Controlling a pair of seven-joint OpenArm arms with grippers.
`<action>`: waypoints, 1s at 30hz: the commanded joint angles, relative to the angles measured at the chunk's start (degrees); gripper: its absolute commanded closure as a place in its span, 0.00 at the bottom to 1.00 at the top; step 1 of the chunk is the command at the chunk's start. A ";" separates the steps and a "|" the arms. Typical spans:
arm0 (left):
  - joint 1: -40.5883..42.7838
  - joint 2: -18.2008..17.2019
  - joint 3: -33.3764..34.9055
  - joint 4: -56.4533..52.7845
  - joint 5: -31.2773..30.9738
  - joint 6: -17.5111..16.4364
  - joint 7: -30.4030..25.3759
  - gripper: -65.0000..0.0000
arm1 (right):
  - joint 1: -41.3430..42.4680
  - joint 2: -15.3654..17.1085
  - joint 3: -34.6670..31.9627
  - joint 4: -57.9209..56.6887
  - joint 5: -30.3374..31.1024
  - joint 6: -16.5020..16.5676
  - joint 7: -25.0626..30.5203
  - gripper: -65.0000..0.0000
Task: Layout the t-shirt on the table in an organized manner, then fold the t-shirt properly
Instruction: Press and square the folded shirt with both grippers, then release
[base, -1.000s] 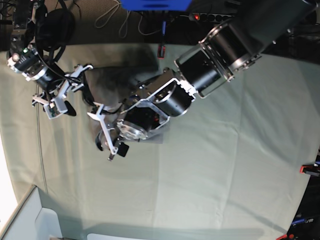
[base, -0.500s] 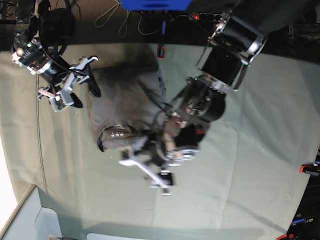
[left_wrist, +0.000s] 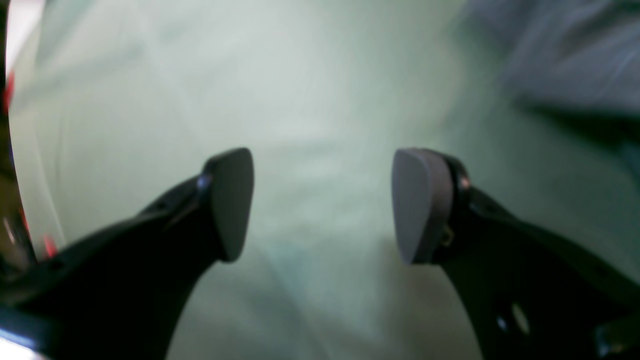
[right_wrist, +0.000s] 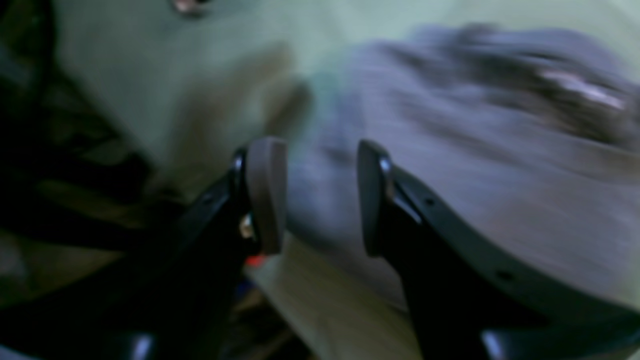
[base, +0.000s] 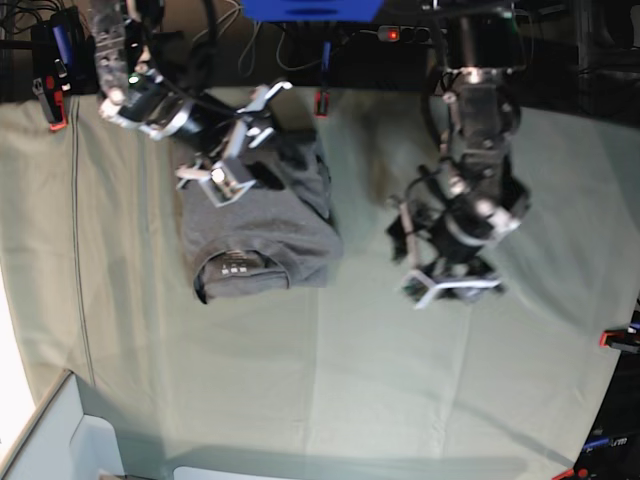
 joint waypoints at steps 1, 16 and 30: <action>-0.06 0.03 -0.95 1.60 -2.13 0.12 1.06 0.36 | 0.30 0.42 -0.29 0.72 0.79 0.82 1.36 0.67; 9.78 -6.30 -17.47 5.65 -14.71 0.12 9.58 0.36 | 3.72 0.51 -1.61 -11.15 0.79 0.82 1.89 0.67; 12.69 -6.30 -20.20 8.02 -14.62 0.12 9.50 0.36 | 13.39 -2.22 -4.25 -28.56 0.79 0.82 1.97 0.67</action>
